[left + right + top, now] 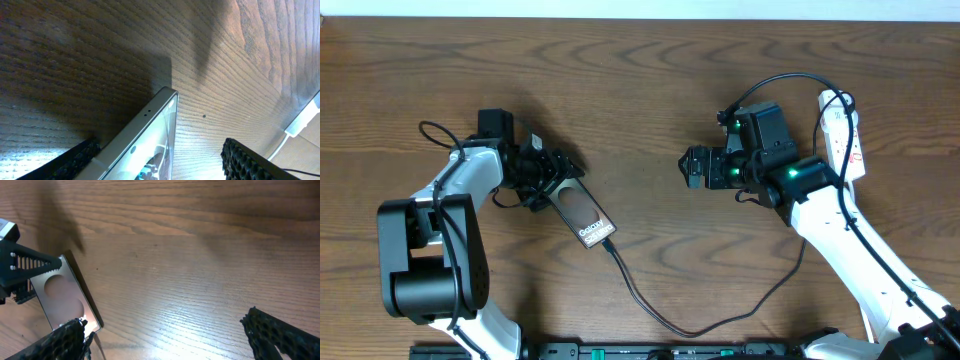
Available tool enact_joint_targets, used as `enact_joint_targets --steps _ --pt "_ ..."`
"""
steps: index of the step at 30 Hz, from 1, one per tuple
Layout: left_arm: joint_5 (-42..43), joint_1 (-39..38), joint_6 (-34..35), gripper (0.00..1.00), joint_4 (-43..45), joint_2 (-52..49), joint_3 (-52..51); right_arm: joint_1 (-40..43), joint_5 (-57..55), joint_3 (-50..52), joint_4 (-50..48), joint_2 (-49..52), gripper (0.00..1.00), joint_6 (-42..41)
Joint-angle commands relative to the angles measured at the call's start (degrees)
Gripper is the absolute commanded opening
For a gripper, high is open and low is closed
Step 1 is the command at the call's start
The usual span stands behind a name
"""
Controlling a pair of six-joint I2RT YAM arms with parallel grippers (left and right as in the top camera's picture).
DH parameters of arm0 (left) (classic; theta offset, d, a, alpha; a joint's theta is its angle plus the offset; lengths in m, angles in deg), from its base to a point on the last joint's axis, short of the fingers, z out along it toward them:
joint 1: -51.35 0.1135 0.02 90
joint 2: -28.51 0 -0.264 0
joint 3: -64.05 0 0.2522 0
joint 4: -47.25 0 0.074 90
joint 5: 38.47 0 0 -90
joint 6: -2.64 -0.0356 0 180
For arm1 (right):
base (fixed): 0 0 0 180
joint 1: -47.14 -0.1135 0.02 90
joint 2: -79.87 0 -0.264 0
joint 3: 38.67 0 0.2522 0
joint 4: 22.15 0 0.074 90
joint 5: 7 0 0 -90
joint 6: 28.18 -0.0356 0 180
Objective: Plug charger to phone and switch on socket
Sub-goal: 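Open the left gripper and lift it up off the phone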
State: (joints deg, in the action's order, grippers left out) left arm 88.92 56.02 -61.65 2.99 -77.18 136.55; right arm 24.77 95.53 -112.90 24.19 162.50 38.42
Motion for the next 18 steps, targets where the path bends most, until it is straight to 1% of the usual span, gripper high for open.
enact_joint_targets --steps 1,8,9,10,18 --pt "-8.5 0.2 0.1 0.80 -1.7 -3.0 -2.4 -0.2 -0.6 -0.2 0.1 -0.7 0.99 0.8" --pt "-8.5 0.2 0.1 0.81 -2.3 -3.0 -2.4 -0.2 -0.6 -0.2 0.2 -0.7 0.99 0.8" --pt "-8.5 0.2 0.1 0.89 -2.5 -3.0 -2.4 -0.2 -0.6 -0.2 0.2 -0.7 0.99 0.8" --pt "-8.5 0.2 0.1 0.90 -2.7 -3.0 -2.4 -0.2 -0.6 -0.2 0.2 -0.7 0.99 0.8" --pt "-8.5 0.2 0.1 0.92 -3.4 -3.0 -2.4 -0.2 -0.6 -0.2 0.2 -0.7 0.99 0.8"
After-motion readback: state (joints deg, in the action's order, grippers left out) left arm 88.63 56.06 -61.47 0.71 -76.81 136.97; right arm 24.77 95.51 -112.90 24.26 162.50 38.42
